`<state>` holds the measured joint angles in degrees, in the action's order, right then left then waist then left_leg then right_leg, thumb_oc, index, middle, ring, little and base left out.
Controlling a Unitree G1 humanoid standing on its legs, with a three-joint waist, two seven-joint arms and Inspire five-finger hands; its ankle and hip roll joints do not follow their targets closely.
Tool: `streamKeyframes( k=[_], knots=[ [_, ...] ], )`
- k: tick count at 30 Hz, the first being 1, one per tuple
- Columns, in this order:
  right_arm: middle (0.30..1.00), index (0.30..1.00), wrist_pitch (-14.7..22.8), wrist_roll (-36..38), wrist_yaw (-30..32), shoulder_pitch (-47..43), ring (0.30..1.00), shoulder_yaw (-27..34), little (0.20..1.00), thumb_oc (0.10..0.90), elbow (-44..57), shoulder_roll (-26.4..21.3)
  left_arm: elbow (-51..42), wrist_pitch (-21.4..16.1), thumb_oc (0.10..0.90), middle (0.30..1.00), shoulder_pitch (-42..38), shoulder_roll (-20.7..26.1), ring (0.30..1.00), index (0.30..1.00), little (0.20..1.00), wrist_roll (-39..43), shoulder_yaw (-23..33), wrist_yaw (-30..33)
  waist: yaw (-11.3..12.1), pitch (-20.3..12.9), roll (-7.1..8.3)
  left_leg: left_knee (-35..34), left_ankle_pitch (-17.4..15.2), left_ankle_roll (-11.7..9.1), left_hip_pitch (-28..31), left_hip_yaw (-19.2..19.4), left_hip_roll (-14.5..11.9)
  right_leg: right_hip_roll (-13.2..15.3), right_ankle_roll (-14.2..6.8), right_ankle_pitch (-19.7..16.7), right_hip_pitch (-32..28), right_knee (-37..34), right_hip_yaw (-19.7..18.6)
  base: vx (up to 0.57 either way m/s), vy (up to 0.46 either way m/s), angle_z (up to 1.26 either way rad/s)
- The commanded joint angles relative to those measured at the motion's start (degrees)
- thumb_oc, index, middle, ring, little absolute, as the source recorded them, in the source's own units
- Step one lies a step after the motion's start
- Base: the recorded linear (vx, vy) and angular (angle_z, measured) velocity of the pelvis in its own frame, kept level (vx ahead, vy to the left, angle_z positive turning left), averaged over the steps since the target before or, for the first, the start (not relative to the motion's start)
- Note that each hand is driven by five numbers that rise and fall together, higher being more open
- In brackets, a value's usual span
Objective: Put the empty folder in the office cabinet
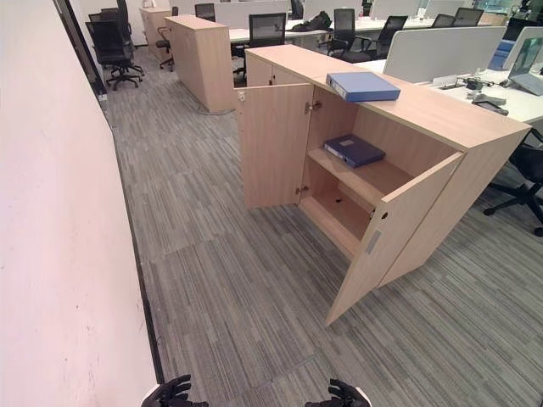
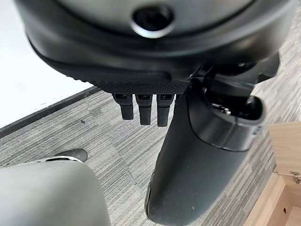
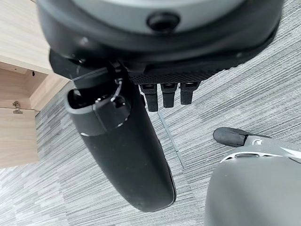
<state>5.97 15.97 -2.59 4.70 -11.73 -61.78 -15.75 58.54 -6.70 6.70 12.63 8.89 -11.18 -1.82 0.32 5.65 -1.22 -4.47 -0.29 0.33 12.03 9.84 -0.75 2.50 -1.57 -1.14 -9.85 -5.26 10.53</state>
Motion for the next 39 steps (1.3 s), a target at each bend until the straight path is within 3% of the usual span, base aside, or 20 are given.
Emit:
streamKeyframes(
  k=[1, 9, 13, 17, 19, 20, 22, 23, 24, 29, 32, 38, 39],
  knots=[
    [0.900, 0.900, 2.36, 0.92, -0.19, -4.16, 0.900, -0.67, 0.900, 0.800, -2.52, -2.61, 0.33, -3.38, 0.800, 0.900, -5.30, 1.63, 0.900, 0.900, 0.900, 1.44, -0.84, 0.03, 0.84, 1.14, 0.14, -0.20, -1.29, -5.96, 0.41, 0.48, -6.42, 4.18, -5.77, 3.75, -1.46, 1.37, 1.76, 0.00, 0.000, 0.00],
    [0.900, 0.900, 2.31, 1.42, -0.34, -4.05, 0.900, -0.37, 0.900, 0.800, -2.48, -2.50, 0.67, -3.24, 0.800, 0.900, -5.17, 1.83, 0.900, 0.900, 0.900, 2.34, -0.18, 0.14, 0.91, 1.69, 0.25, 2.44, -1.53, -6.48, -0.57, -0.23, -7.63, 3.44, -4.76, 5.14, -0.90, 3.40, 1.15, 0.00, -0.052, 0.03],
    [0.900, 0.900, 2.41, 2.04, -0.09, -4.59, 0.900, 0.08, 0.900, 0.800, -2.63, -2.88, 0.35, -3.16, 0.800, 0.900, -5.88, 2.32, 0.900, 0.900, 0.900, 4.21, 0.35, 0.41, 1.21, 3.47, 0.63, 11.34, -1.81, -7.70, -6.17, -1.52, -9.72, 2.33, -2.92, 6.74, 0.50, 5.54, 0.89, -0.06, -0.118, 0.05],
    [0.900, 0.900, 2.08, 2.22, 0.25, -4.66, 0.900, 0.91, 0.900, 0.800, -2.66, -3.75, 0.18, -3.00, 0.800, 0.900, -6.23, 2.60, 0.900, 0.900, 0.900, 4.83, 0.45, 0.37, 1.47, 5.62, 1.00, 25.59, 4.08, -9.57, -13.62, -3.24, -10.98, 1.33, -0.62, 7.95, -0.65, 6.22, 1.33, -0.01, -0.115, 0.14],
    [0.900, 0.900, 1.85, 2.48, 0.45, -4.78, 0.900, 1.37, 0.900, 0.800, -2.80, -4.20, 0.64, -2.97, 0.800, 0.900, -6.49, 2.61, 0.900, 0.900, 0.900, 5.10, 0.42, 0.59, 1.26, 6.52, 1.01, 28.08, 7.33, -9.54, -16.60, -2.78, -12.66, 1.01, -0.14, 8.91, -1.58, 6.54, 1.82, 0.11, -0.038, 0.06],
    [0.900, 0.900, 1.60, 2.87, 0.57, -4.86, 0.900, 1.86, 0.900, 0.800, -2.76, -4.60, 1.18, -2.78, 0.800, 0.900, -6.60, 2.75, 0.900, 0.900, 0.900, 5.28, 0.68, 0.60, 1.69, 6.73, 1.07, 24.52, 7.58, -8.72, -19.51, -0.84, -14.45, 1.11, -0.40, 10.22, -2.51, 6.82, 1.99, 0.15, 0.017, 0.08],
    [0.900, 0.900, 1.62, 3.03, 0.69, -4.71, 0.900, 2.07, 0.900, 0.800, -2.51, -4.74, 1.34, -2.66, 0.800, 0.900, -6.62, 2.90, 0.900, 0.900, 0.900, 5.09, 0.67, 0.63, 2.30, 6.88, 1.29, 21.81, 6.96, -8.19, -20.91, -0.49, -14.71, 1.52, -0.77, 11.25, -3.10, 7.44, 1.67, 0.18, 0.062, 0.23],
    [0.900, 0.900, 1.68, 3.04, 0.87, -4.79, 0.900, 2.06, 0.900, 0.800, -2.38, -4.79, 1.46, -2.61, 0.800, 0.900, -6.59, 2.99, 0.900, 0.900, 0.900, 5.14, 0.73, 0.77, 2.76, 7.02, 1.02, 18.92, 7.79, -8.23, -21.54, -0.91, -15.09, 1.40, -1.01, 12.07, -3.40, 8.15, 1.40, 0.31, 0.147, 0.15],
    [0.900, 0.900, 1.69, 2.86, 1.18, -5.27, 0.900, 1.71, 0.900, 0.800, -2.68, -4.89, 2.16, -2.58, 0.800, 0.900, -6.96, 3.19, 0.900, 0.900, 0.900, 5.30, 0.95, 1.21, 4.02, 7.66, 0.17, 12.35, 10.84, -9.02, -23.81, -3.40, -15.86, 0.59, -1.49, 14.26, -4.28, 10.17, 0.24, 0.23, 0.114, 0.04],
    [0.900, 0.900, 1.71, 2.90, 1.76, -6.18, 0.900, 1.13, 0.900, 0.800, -2.88, -4.73, 4.81, -2.57, 0.800, 0.900, -7.70, 3.82, 0.900, 0.900, 0.900, 6.22, 2.52, 2.06, 5.61, 8.59, 0.32, 4.55, 11.55, -9.52, -26.53, -5.22, -17.34, 0.57, -2.04, 19.19, -5.85, 14.58, -2.53, 0.28, 0.117, -0.09],
    [0.900, 0.900, 1.63, 3.24, 2.20, -7.05, 0.900, 1.03, 0.900, 0.800, -3.45, -4.51, 7.67, -2.60, 0.800, 0.900, -6.78, 3.89, 0.900, 0.900, 0.900, 6.02, 3.69, 2.40, 7.46, 8.02, 0.42, 1.81, 11.81, -10.30, -29.12, -8.15, -19.91, 1.40, -2.94, 22.41, -8.40, 15.32, -6.58, 0.40, 0.210, -0.72],
    [0.900, 0.900, 1.44, 3.05, 1.72, -7.40, 0.900, 1.31, 0.900, 0.800, -4.18, -3.83, 10.30, -2.20, 0.800, 0.900, -5.15, 3.93, 0.900, 0.900, 0.900, 4.26, 4.59, 2.19, 9.45, 5.81, 0.72, 2.44, 13.80, -11.50, -30.22, -8.99, -20.60, 4.20, -5.26, 23.89, -11.87, 13.18, -9.48, 0.31, 0.287, -0.27],
    [0.900, 0.900, 1.25, 2.88, 1.69, -7.36, 0.900, 1.54, 0.900, 0.800, -4.70, -3.07, 11.33, -1.83, 0.800, 0.900, -4.98, 4.63, 0.900, 0.900, 0.900, 2.60, 4.62, 2.28, 10.08, 4.58, 1.56, 4.26, 14.46, -11.52, -31.12, -8.50, -20.28, 5.71, -6.58, 23.14, -12.04, 12.70, -9.70, 0.35, 0.451, 0.09]
  ],
)
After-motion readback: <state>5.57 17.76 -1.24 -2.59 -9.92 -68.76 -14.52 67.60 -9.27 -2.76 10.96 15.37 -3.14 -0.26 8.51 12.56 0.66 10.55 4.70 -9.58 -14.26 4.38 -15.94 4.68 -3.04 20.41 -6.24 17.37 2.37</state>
